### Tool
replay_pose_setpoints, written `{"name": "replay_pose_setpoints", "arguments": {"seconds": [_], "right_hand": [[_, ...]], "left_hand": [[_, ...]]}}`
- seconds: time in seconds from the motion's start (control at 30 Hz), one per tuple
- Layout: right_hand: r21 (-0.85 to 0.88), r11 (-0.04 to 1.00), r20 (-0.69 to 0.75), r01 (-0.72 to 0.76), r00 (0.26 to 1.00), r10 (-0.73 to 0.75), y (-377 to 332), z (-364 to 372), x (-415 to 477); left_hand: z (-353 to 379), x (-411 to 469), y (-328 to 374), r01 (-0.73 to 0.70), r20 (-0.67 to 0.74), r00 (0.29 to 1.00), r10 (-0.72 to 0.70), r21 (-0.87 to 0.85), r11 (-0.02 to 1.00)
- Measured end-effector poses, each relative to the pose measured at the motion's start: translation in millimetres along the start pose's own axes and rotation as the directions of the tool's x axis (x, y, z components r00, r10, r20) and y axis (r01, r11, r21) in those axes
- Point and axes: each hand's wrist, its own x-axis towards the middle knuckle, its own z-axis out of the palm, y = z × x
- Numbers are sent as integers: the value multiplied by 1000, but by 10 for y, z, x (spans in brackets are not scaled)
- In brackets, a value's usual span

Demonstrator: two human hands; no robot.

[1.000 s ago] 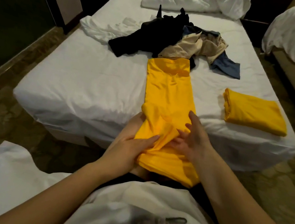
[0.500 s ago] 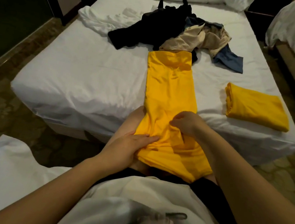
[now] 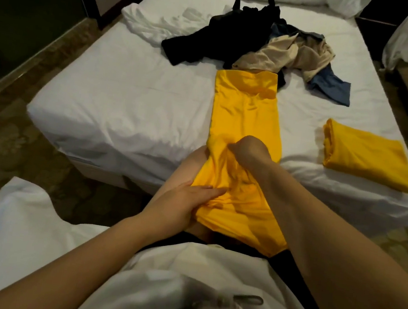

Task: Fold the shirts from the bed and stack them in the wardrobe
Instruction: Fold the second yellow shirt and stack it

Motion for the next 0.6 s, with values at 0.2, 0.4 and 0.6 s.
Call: {"name": "replay_pose_setpoints", "arguments": {"seconds": [0.2,0.4,0.6], "right_hand": [[-61,998,-12,28,1000,-29,238,-53,-124],[-76,963,292,258,929,-225,305,-171,-299],[108,979,232,171,953,-192,443,-246,-394]], "left_hand": [[18,-34,-56,29,56,998,-27,-39,999],[0,-1,-19,156,59,985,-160,75,985],[-27,-50,-60,12,29,1000,-12,-5,1000]]}}
